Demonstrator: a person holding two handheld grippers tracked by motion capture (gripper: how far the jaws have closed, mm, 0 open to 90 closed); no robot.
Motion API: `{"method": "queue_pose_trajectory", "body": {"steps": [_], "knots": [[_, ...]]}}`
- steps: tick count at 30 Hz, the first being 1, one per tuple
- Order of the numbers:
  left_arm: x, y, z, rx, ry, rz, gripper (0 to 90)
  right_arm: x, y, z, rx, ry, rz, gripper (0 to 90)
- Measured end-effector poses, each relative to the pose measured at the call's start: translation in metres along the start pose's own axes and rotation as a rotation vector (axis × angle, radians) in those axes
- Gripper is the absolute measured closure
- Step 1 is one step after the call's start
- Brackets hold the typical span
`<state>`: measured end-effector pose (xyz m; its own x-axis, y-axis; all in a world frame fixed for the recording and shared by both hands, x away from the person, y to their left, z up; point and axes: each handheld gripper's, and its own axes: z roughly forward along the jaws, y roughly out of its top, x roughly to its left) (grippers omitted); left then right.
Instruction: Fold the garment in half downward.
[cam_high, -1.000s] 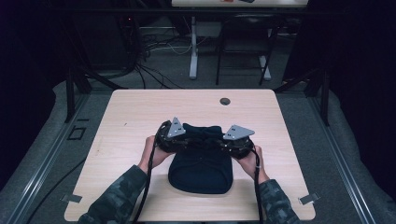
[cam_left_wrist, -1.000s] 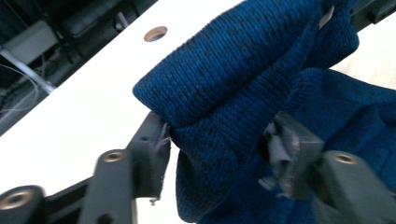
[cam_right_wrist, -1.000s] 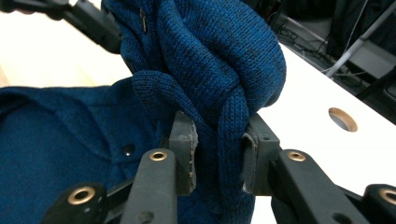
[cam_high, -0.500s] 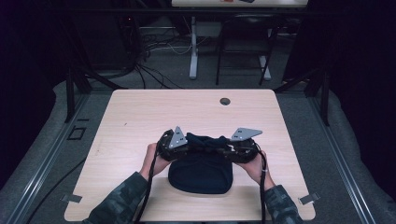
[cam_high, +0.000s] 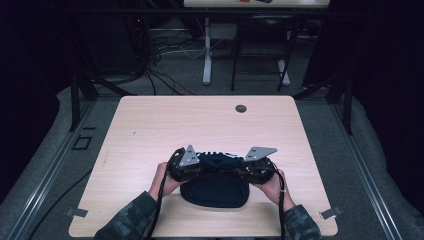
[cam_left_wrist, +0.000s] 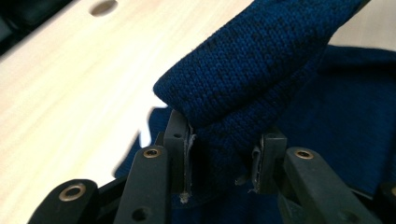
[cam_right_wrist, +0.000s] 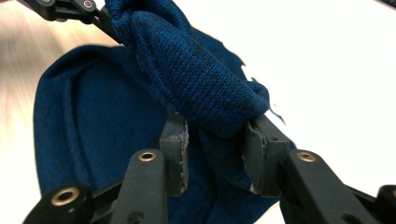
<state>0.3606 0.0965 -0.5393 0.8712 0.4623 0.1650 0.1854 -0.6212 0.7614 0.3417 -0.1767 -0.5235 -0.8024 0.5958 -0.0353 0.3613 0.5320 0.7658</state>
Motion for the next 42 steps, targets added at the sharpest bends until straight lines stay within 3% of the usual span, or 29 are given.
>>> {"method": "queue_pose_trajectory", "body": {"steps": [1,6,9,14,16,17,20,24,25,29,33,34,35,36,37,38,42], "knots": [[-0.002,-0.003,0.002,0.013,-0.019,-0.003,64.1,0.003,-0.005,0.002,0.007,0.008,0.005,61.4],[-0.008,-0.008,0.006,0.040,-0.035,-0.002,61.2,0.006,-0.015,0.008,0.041,0.025,0.003,61.5],[-0.012,-0.013,0.010,0.059,-0.060,-0.023,58.4,0.009,-0.021,0.011,0.069,0.028,0.005,60.2],[-0.015,-0.018,0.010,0.086,-0.083,-0.063,42.3,0.011,-0.031,0.013,0.089,0.038,0.025,55.3],[-0.014,-0.022,0.000,0.076,-0.087,-0.094,32.2,0.013,-0.032,0.011,0.113,0.042,0.029,46.1],[-0.014,-0.022,0.000,0.076,-0.087,-0.094,29.5,0.013,-0.032,0.011,0.113,0.042,0.029,46.1],[-0.010,-0.025,-0.015,0.057,-0.081,-0.121,26.1,0.013,-0.034,0.002,0.125,0.049,0.055,38.6],[-0.004,-0.025,-0.037,0.018,-0.049,-0.141,22.9,0.010,-0.033,-0.018,0.077,0.055,0.090,33.1],[-0.003,-0.024,-0.042,0.008,-0.042,-0.145,19.9,0.006,-0.029,-0.027,0.052,0.044,0.114,30.5],[0.006,-0.007,-0.048,-0.046,0.020,-0.169,16.6,-0.001,-0.017,-0.030,0.028,0.021,0.135,28.4],[0.013,0.012,-0.033,-0.029,0.078,-0.160,16.0,-0.009,0.002,-0.016,0.007,-0.015,0.161,28.2],[0.011,0.015,-0.019,0.012,0.049,-0.157,15.6,-0.008,0.007,-0.002,0.034,-0.021,0.160,28.7],[0.011,0.015,-0.019,0.012,0.049,-0.157,15.0,-0.008,0.007,-0.002,0.034,-0.021,0.160,28.7],[0.009,0.015,-0.013,0.028,0.036,-0.151,15.0,-0.004,0.006,0.010,0.078,-0.021,0.154,30.6],[0.006,0.014,-0.008,0.040,0.027,-0.146,15.0,-0.004,0.006,0.010,0.078,-0.021,0.154,30.6],[0.004,0.012,-0.003,0.058,0.019,-0.143,14.9,0.002,0.003,0.018,0.115,-0.024,0.137,31.3],[-0.001,0.006,0.008,0.104,0.011,-0.133,15.0,0.006,-0.002,0.021,0.130,-0.028,0.135,31.8]]}}
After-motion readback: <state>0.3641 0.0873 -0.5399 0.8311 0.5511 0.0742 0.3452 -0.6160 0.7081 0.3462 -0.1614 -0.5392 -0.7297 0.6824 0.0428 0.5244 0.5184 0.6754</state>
